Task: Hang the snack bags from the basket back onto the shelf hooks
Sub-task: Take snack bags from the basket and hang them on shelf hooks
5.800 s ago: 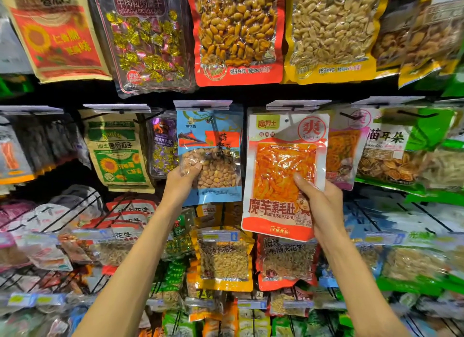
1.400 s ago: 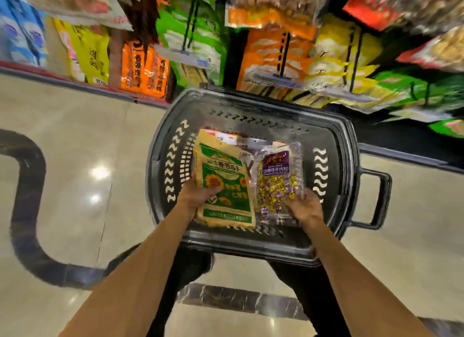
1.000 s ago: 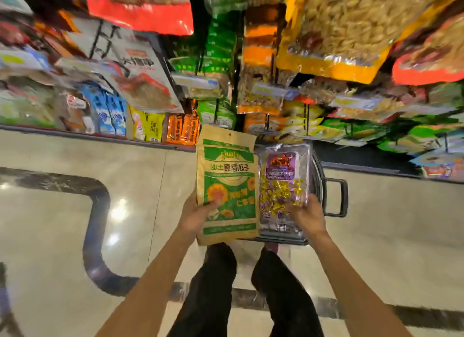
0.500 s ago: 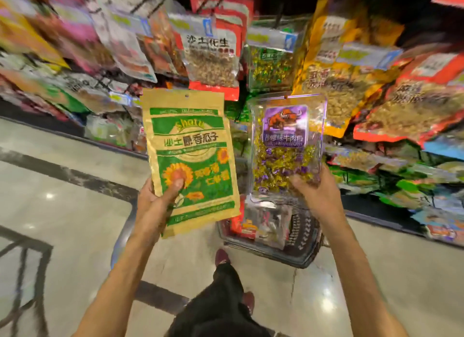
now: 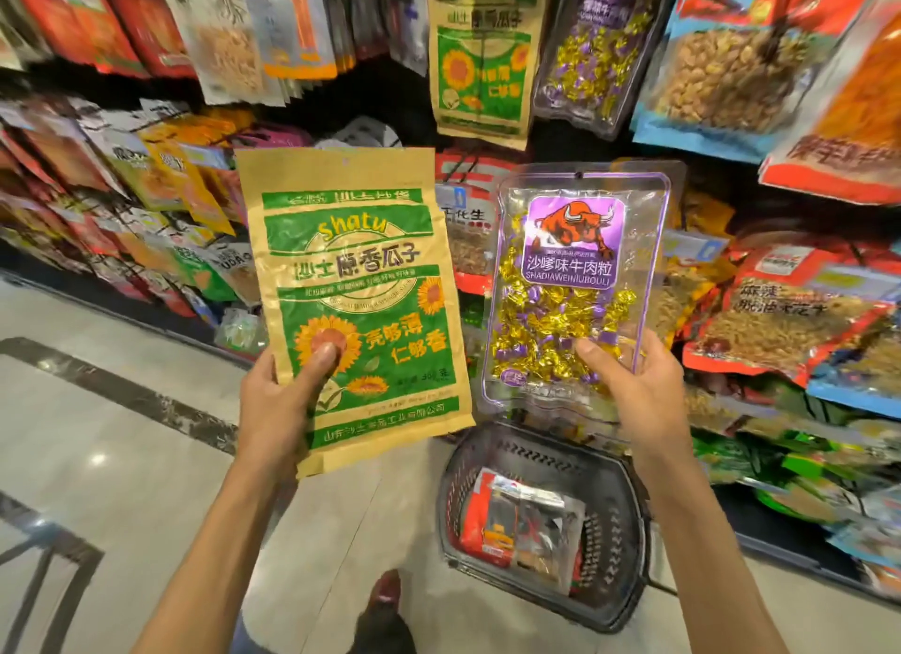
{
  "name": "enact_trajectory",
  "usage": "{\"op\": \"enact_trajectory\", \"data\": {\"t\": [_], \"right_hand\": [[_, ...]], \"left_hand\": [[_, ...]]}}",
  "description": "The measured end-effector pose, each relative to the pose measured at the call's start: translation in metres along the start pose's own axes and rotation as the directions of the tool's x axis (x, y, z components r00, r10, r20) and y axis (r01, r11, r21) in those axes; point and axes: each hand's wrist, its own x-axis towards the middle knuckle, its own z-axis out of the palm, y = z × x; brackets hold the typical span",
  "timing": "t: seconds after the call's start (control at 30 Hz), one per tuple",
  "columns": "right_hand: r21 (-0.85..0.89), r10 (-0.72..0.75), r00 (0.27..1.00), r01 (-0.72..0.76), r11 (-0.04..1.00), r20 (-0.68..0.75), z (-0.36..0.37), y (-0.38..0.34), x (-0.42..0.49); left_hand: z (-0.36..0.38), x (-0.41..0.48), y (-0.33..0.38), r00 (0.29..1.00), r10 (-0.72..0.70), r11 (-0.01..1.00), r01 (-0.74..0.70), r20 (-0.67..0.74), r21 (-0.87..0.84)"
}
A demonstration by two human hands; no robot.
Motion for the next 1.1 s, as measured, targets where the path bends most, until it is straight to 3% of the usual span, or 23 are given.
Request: {"op": "enact_trajectory", "data": {"t": [0.23,0.4,0.63,0.8,1.1], "right_hand": [[-0.065,-0.082,0.99,0.075,0.995,-0.111,0.041,-0.037,0.012],[-0.065,-0.119,0.964,0.107,0.992,-0.237,0.085,-0.059,0.035],[-0.06,-0.14,0.909,0.126,0.99,-0.393,0.123,-0.079,0.058],[-0.114,-0.17,0.884,0.134,0.984,-0.436,0.128,-0.089,0.069],[-0.145,-0.215,0.872,0.167,0.975,-0.44,0.116,-0.106,0.1]], "left_hand": [[-0.023,0.07,0.029,0.987,0.083,0.994,-0.072,0.139,-0.085],[-0.036,0.143,0.047,0.965,0.066,0.993,-0.037,0.254,-0.116],[-0.01,0.232,0.071,0.9,0.128,0.991,-0.095,0.417,-0.099],[0.028,0.261,0.092,0.844,0.13,0.989,-0.07,0.52,-0.132],[0.083,0.286,0.105,0.81,0.179,0.981,-0.101,0.558,-0.167]]}}
